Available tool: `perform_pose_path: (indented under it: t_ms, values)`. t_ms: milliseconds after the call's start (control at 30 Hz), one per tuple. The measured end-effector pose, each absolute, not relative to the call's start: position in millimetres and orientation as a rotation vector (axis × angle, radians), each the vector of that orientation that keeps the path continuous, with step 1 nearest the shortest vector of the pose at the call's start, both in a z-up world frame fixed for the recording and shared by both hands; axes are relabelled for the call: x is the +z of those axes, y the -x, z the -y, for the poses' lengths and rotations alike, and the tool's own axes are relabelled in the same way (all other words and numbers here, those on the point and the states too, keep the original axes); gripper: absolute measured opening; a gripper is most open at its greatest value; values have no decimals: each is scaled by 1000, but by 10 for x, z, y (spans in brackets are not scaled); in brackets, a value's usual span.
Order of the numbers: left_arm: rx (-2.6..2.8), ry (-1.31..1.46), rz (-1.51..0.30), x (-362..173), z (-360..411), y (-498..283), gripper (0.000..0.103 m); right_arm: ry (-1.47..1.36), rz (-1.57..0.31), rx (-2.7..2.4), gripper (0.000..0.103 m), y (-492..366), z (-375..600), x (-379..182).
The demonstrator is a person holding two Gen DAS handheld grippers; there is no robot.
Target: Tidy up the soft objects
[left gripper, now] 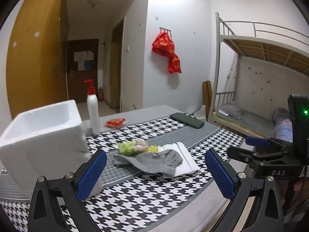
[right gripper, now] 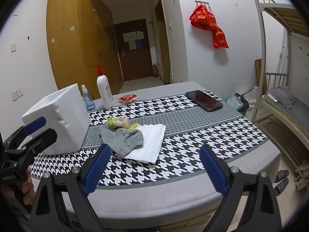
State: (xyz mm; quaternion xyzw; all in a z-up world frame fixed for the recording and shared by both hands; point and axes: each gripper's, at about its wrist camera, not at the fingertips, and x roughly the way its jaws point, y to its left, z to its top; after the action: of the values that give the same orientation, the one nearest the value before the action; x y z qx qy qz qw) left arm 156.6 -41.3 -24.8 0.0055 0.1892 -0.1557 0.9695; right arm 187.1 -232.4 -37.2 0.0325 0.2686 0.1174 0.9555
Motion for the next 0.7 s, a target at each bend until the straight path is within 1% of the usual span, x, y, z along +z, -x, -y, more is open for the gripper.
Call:
perform_pose_path:
  t_ms: [700]
  values:
    - [-357, -59, -526, -454, 628, -2180, 102, -48, -625, 215, 95, -2240, 2263, -617]
